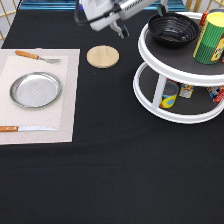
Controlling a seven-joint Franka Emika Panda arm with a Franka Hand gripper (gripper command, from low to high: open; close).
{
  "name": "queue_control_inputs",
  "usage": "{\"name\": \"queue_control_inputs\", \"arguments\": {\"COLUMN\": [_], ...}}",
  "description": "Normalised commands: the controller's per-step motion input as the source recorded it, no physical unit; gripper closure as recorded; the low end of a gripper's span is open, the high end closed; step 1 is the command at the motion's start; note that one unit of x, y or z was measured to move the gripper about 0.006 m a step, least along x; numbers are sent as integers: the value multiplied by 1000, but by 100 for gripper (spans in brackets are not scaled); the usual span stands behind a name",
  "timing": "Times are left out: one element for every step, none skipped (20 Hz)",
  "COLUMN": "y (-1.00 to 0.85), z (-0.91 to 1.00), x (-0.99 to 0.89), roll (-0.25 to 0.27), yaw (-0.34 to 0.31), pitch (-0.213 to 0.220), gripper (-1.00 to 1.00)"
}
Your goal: Pick up the bowl from the lazy Susan and put bowl on the plate
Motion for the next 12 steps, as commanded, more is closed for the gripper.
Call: {"name": "queue_control_inputs", "arguments": {"y": [117,126,143,183,231,311,323,331,326,337,363,431], "z": [-403,-494,-534,-534,-503,-434,-389,-346,-306,-291,-263,-94], "x": [-897,-877,-860,-829,-794,-760,-740,-729,-717,-703,-683,-620], "roll": [-100,-96,-97,-99,-100,-93,-84,-66,-47,-42,-41,-63], "yaw": [-50,-62,-70,-76,-83,-86,-92,-95,-102,-104,-108,-115], "pitch": [0,0,0,0,0,0,0,0,0,0,0,0], "gripper": [-100,-100,-100,-100,-100,-100,-100,-100,-100,-100,-100,-100]}}
